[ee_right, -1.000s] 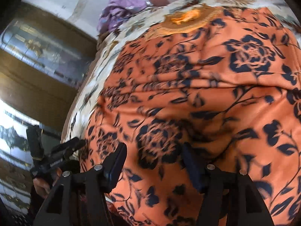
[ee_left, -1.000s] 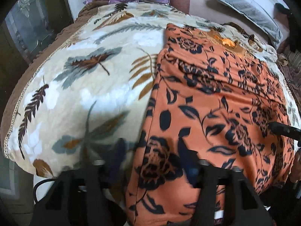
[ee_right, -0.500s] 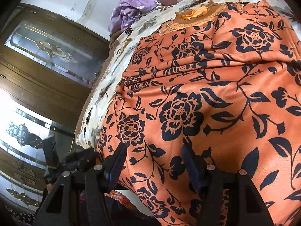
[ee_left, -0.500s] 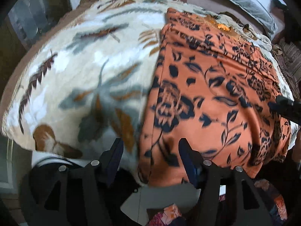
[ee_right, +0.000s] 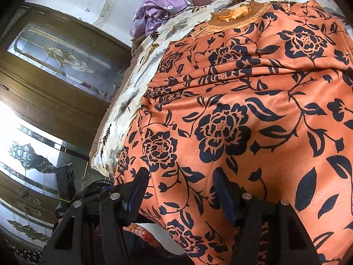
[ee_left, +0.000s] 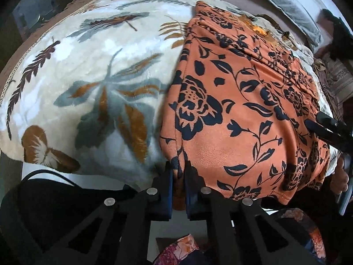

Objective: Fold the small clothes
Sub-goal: 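Open the left gripper and lift it off the folded dress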

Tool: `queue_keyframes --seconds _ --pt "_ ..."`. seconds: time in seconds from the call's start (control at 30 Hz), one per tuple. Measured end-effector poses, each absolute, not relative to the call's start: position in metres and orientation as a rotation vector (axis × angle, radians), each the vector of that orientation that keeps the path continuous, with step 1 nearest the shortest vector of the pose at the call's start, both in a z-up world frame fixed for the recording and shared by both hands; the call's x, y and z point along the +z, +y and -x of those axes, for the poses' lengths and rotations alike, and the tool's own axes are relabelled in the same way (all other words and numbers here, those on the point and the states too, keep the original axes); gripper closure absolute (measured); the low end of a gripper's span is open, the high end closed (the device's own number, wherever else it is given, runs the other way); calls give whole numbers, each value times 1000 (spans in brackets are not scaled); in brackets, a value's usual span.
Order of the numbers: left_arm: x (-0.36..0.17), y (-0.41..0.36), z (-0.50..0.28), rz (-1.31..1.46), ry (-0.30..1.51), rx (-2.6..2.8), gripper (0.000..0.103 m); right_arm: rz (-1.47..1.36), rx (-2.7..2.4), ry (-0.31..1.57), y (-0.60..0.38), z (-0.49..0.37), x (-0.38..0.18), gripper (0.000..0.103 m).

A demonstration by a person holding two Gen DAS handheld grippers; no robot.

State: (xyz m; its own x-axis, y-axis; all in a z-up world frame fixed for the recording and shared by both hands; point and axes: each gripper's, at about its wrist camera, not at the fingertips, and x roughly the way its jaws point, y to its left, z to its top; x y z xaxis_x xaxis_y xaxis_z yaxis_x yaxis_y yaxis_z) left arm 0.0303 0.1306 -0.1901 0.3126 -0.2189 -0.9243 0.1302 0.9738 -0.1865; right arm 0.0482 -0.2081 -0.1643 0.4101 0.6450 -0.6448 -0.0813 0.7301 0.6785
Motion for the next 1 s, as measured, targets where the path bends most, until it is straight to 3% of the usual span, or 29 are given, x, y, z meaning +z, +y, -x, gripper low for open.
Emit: queue_keyframes --seconds 0.33,0.63,0.73,0.8,1.0 --pt "-137 159 -18 41 1182 -203 97 -553 596 1121 -168 -47 -173 39" --pt "-143 134 -28 5 1216 -267 95 -554 468 1055 -208 -42 -153 39" --pt "-140 133 -31 -20 1198 -274 82 -593 327 979 -262 -19 -139 39" --pt "-139 136 -37 -33 1183 -260 55 -633 233 951 -297 1 -134 39" --pt "-137 139 -57 4 1173 -274 50 -701 51 984 -361 68 -132 36"
